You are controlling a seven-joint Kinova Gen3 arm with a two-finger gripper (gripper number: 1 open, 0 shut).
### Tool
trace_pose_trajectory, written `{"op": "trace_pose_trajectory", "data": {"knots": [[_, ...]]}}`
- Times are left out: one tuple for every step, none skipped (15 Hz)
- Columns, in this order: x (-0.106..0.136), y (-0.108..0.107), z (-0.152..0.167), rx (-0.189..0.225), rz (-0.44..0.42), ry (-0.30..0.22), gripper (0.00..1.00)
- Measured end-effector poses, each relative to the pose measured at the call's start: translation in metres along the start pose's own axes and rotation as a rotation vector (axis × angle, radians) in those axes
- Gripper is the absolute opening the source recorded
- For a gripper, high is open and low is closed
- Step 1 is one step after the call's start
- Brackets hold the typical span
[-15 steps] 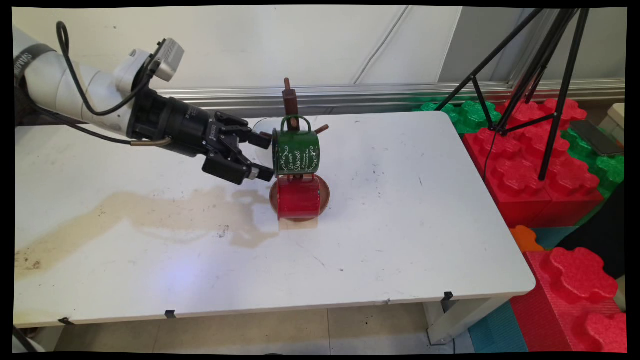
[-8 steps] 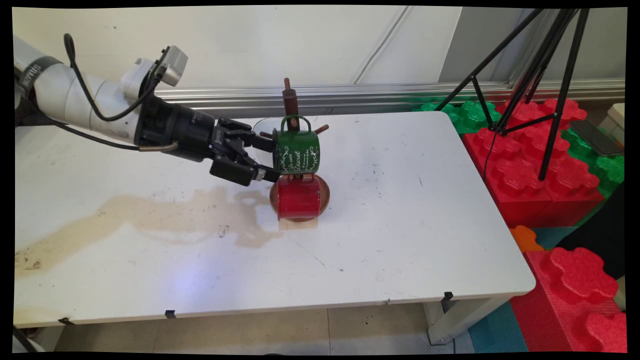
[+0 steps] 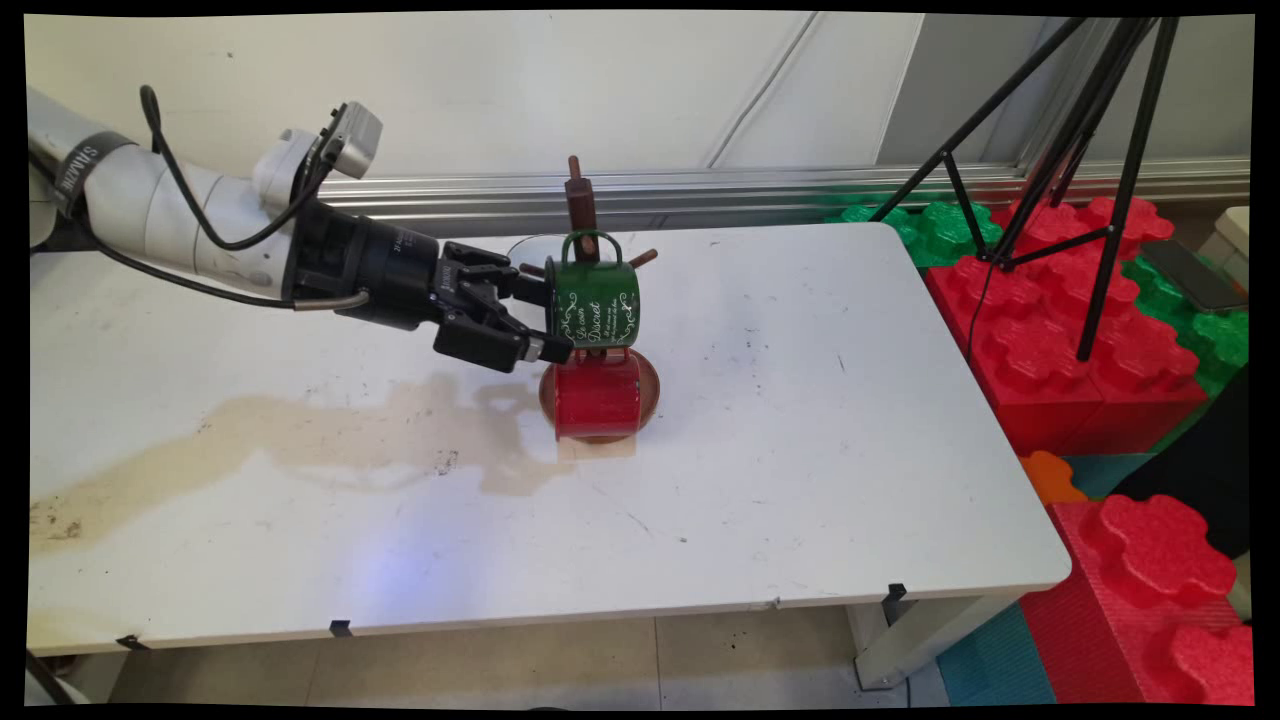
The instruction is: Pick up the green mug from the rack
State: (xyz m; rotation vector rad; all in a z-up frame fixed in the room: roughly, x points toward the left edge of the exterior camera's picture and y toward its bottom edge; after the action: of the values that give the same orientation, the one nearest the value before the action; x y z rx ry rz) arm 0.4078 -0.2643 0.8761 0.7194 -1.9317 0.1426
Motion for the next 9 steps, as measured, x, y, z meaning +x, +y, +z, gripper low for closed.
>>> {"op": "trace_pose_trajectory", "data": {"knots": [[-0.0005, 0.0004, 0.0008, 0.001, -0.005, 0.004, 1.00], [-0.0011, 0.0008, 0.0015, 0.001, -0.009, 0.008, 1.00], [-0.0017, 0.0013, 0.0022, 0.001, -0.012, 0.012, 0.00], [-0.0023, 0.0018, 0.0027, 0.000, -0.015, 0.014, 0.00], [-0.0026, 0.0022, 0.0029, 0.000, -0.016, 0.015, 0.00], [-0.0032, 0.0026, 0.0032, -0.001, -0.018, 0.017, 0.00], [-0.0036, 0.0029, 0.0034, -0.001, -0.020, 0.018, 0.00], [-0.0041, 0.0034, 0.0037, -0.003, -0.022, 0.019, 0.00], [-0.0045, 0.0037, 0.0037, -0.003, -0.023, 0.019, 0.00]]}}
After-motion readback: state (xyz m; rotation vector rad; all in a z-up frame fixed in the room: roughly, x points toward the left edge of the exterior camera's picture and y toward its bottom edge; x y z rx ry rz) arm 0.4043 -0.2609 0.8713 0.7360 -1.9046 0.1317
